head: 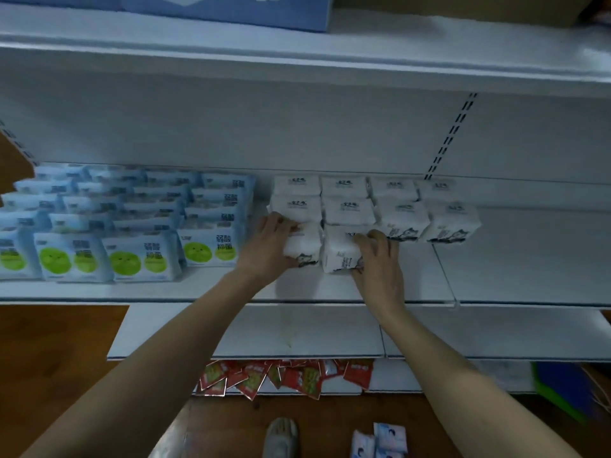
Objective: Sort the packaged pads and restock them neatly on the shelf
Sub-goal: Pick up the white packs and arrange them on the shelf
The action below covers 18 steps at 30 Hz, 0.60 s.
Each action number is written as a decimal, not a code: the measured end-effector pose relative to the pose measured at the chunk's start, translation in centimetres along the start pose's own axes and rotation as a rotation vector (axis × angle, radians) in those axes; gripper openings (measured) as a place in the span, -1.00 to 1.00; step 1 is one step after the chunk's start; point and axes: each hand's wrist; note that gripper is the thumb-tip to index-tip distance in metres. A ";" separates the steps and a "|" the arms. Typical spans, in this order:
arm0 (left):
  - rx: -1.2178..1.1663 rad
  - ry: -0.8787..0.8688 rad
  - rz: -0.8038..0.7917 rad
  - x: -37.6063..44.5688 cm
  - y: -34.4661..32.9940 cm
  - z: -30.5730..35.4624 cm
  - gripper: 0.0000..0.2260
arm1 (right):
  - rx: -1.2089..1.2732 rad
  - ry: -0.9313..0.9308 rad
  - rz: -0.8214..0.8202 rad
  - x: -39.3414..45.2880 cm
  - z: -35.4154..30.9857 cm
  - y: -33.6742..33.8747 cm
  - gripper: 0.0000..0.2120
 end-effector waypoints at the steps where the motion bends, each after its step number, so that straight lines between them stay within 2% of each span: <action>1: -0.020 -0.014 0.017 0.7 -0.4 -0.4 -0.35 | 0.009 -0.010 0.011 0.5 0.1 -0.6 -0.35; 10: -0.086 -0.217 0.194 2.0 -4.0 -3.6 -0.42 | -0.009 -0.074 0.056 1.4 0.5 -3.8 -0.35; 15: 0.028 -0.186 0.100 1.7 -3.3 -2.8 -0.39 | 0.035 -0.042 -0.060 1.5 0.9 -2.3 -0.39; 18: 0.156 -0.072 0.009 1.3 -1.6 -0.9 -0.28 | 0.086 -0.007 -0.166 1.4 1.3 -0.3 -0.40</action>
Point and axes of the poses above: each hand's wrist, its own x-axis towards the middle knuckle, its own y-axis out of the back of the hand, z = x × y, and after that the axes turned 10 degrees about y, right-handed
